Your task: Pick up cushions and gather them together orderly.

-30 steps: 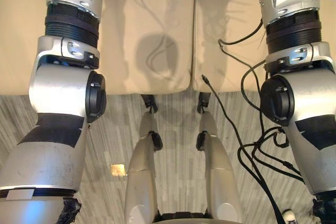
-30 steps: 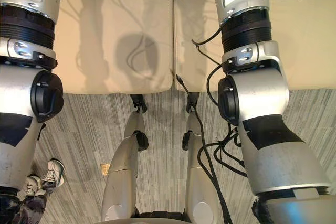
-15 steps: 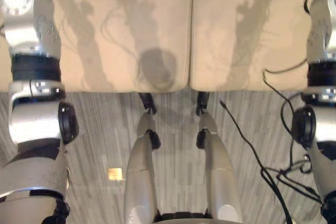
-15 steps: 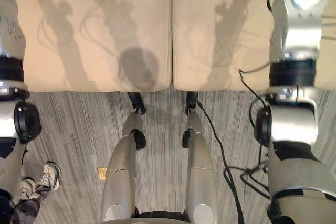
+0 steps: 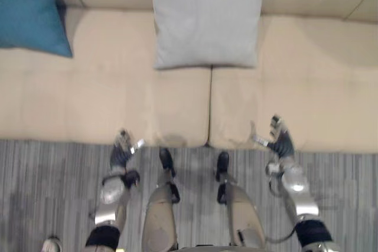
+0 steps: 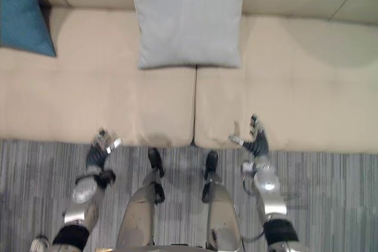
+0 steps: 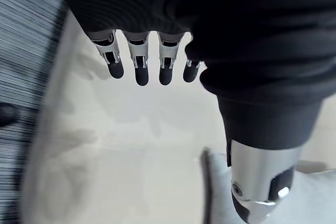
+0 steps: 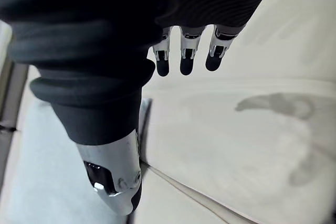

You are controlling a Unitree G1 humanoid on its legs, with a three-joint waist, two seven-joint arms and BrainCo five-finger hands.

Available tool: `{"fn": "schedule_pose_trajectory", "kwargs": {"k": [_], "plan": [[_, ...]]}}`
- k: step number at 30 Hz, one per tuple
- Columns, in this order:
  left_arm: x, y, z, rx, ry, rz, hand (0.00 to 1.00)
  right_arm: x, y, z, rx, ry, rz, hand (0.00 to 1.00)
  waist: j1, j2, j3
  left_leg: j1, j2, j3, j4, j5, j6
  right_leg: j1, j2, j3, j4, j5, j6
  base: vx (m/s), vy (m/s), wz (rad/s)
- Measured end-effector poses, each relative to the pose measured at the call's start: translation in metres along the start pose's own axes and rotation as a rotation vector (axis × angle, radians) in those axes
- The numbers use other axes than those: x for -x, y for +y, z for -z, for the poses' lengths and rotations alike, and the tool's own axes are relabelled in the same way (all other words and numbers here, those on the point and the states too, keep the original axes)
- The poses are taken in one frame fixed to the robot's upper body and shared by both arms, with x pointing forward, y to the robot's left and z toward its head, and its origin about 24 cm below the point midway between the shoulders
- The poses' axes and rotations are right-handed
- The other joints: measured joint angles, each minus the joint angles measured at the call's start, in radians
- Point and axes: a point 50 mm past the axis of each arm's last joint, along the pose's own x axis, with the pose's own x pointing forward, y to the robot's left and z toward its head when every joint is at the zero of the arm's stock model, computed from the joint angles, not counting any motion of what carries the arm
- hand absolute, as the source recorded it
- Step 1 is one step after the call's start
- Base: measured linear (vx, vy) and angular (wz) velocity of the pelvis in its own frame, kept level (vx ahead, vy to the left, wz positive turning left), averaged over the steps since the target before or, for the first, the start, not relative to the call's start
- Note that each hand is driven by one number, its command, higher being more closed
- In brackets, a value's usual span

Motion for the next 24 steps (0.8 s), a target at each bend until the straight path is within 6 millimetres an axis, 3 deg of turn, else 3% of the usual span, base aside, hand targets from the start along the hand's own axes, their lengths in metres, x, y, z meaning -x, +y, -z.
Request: {"fn": "schedule_pose_trajectory", "kwargs": {"k": [4, 7, 10, 14, 15, 17, 18, 19, 20, 21, 22, 24], "plan": [[0.034, 0.018, 0.064, -0.131, 0.272, -0.007, 0.0, 0.041, -0.006, 0.071, 0.092, 0.299, -0.031, 0.0, -0.003, -0.004, -0.074, 0.136, -0.018, 0.008, -0.046, -0.019, -0.005, 0.125, -0.008, 0.003, -0.037, -0.02, 0.016, 0.07, -0.001, -0.03], [0.057, 0.027, 0.09, -0.192, 0.396, 0.002, 0.0, 0.071, -0.016, 0.105, 0.135, 0.469, -0.042, 0.0, -0.007, -0.012, -0.115, 0.232, -0.032, 0.015, -0.098, -0.02, -0.002, 0.198, -0.011, 0.011, -0.056, -0.028, 0.023, 0.06, 0.028, -0.07], [0.072, 0.031, 0.105, -0.209, 0.469, -0.008, 0.0, 0.087, -0.019, 0.122, 0.157, 0.569, -0.048, 0.0, -0.01, -0.019, -0.138, 0.324, -0.041, 0.04, -0.134, -0.02, -0.002, 0.249, -0.013, 0.04, -0.057, -0.037, 0.032, 0.05, 0.031, -0.23], [0.073, 0.027, 0.108, -0.198, 0.485, -0.003, 0.0, 0.087, -0.022, 0.126, 0.153, 0.609, -0.036, 0.0, -0.023, -0.02, -0.156, 0.344, -0.054, 0.074, -0.135, -0.022, 0.0, 0.246, -0.021, 0.089, -0.054, -0.033, 0.049, 0.01, 0.034, -0.28], [0.069, 0.026, 0.105, -0.2, 0.473, -0.002, 0.0, 0.082, -0.02, 0.124, 0.151, 0.604, -0.039, 0.0, -0.023, -0.025, -0.154, 0.336, -0.06, 0.092, -0.132, -0.024, 0.003, 0.226, -0.024, 0.105, -0.051, -0.018, 0.072, -0.02, 0.023, -0.4], [0.058, 0.024, 0.097, -0.206, 0.44, 0.008, 0.0, 0.076, -0.017, 0.121, 0.146, 0.59, -0.037, 0.0, -0.023, -0.04, -0.156, 0.28, -0.069, 0.102, -0.065, -0.04, 0.029, 0.184, -0.042, 0.123, -0.025, 0.016, 0.081, -0.02, 0.039, -0.29], [0.052, 0.021, 0.092, -0.205, 0.419, 0.014, 0.0, 0.074, -0.017, 0.12, 0.146, 0.583, -0.037, 0.0, -0.025, -0.044, -0.155, 0.244, -0.068, 0.113, -0.013, -0.055, 0.058, 0.157, -0.05, 0.145, -0.014, 0.038, 0.112, -0.04, 0.026, -0.29], [0.047, 0.017, 0.085, -0.195, 0.385, 0.017, 0.0, 0.068, -0.015, 0.116, 0.145, 0.57, -0.043, 0.0, -0.018, -0.022, -0.146, 0.209, -0.029, 0.132, 0.027, -0.079, 0.089, 0.129, -0.042, 0.144, 0.073, 0.008, 0.118, -0.11, 0.006, -0.18], [0.044, 0.015, 0.081, -0.193, 0.365, 0.021, 0.0, 0.067, -0.012, 0.117, 0.142, 0.572, -0.052, 0.0, -0.027, -0.016, -0.14, 0.207, -0.021, 0.118, 0.048, -0.086, 0.093, 0.08, -0.044, 0.136, 0.311, -0.102, 0.071, -0.07, -0.042, 0.05], [0.043, 0.015, 0.078, -0.196, 0.348, 0.023, 0.0, 0.071, -0.008, 0.119, 0.137, 0.584, -0.059, 0.0, -0.027, -0.019, -0.14, 0.215, -0.017, 0.103, 0.067, -0.088, 0.095, 0.073, -0.042, 0.133, 0.5, -0.175, 0.064, -0.09, -0.075, 0.4], [0.045, 0.016, 0.078, -0.197, 0.346, 0.018, 0.0, 0.079, -0.004, 0.124, 0.122, 0.608, -0.068, 0.0, -0.025, -0.024, -0.142, 0.223, -0.019, 0.086, 0.082, -0.089, 0.097, 0.115, -0.041, 0.129, 0.678, -0.235, 0.089, -0.06, -0.098, 0.35], [0.049, 0.019, 0.079, -0.195, 0.347, 0.004, 0.0, 0.079, -0.001, 0.124, 0.125, 0.606, -0.082, 0.0, -0.014, -0.042, -0.153, 0.212, -0.024, 0.08, 0.098, -0.079, 0.086, 0.182, -0.044, 0.127, 0.691, -0.243, 0.097, -0.17, -0.13, 0.15]]}}
